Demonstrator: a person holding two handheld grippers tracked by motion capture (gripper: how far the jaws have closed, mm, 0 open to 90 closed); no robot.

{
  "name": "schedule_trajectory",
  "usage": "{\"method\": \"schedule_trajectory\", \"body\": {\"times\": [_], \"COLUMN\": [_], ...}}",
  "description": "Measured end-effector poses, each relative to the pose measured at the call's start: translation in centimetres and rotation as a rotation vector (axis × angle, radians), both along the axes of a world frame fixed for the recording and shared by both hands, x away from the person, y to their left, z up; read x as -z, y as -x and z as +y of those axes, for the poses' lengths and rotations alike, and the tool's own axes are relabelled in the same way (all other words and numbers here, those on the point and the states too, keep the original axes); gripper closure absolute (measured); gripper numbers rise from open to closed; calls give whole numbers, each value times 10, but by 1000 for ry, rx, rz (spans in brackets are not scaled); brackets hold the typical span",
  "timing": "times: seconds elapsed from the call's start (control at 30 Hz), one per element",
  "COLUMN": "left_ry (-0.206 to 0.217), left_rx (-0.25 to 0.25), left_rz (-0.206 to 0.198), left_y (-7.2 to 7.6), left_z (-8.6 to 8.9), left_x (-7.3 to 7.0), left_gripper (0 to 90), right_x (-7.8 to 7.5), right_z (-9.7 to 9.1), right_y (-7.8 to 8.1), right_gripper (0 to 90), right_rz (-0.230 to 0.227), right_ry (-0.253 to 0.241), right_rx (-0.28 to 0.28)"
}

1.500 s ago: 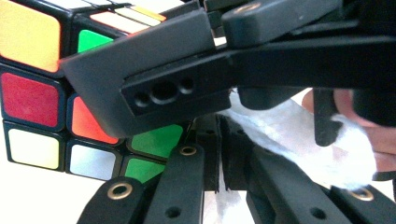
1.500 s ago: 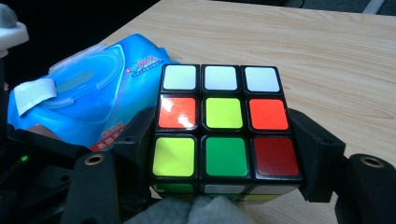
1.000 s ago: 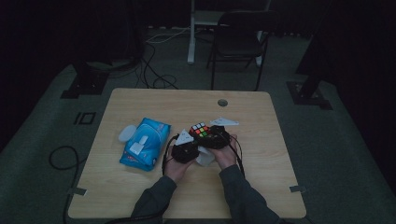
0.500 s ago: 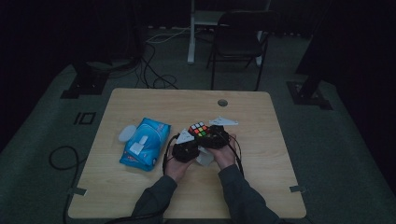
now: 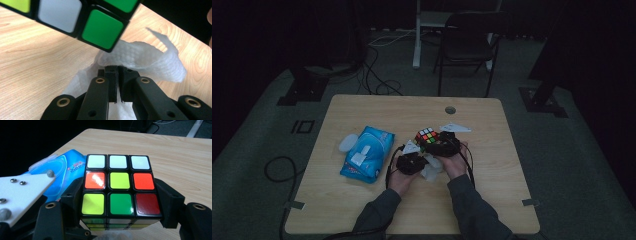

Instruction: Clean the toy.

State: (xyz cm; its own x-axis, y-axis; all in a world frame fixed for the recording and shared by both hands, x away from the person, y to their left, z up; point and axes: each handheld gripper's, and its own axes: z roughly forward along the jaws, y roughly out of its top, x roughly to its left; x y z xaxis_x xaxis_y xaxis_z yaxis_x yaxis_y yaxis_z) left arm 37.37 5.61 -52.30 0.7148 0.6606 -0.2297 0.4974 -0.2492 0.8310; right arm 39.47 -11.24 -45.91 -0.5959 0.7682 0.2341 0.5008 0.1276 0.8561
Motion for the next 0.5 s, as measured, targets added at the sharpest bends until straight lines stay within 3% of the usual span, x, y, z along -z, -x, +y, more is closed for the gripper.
{"method": "schedule_trajectory", "body": {"times": [0.5], "left_ry": [67], "left_rx": [14], "left_rz": [-64], "left_y": [6], "left_z": [1], "left_x": [-20], "left_gripper": [871], "right_x": [7], "right_z": [7], "right_y": [0], "right_gripper": [339], "right_rz": [15], "right_ry": [19], "right_rx": [1]}}
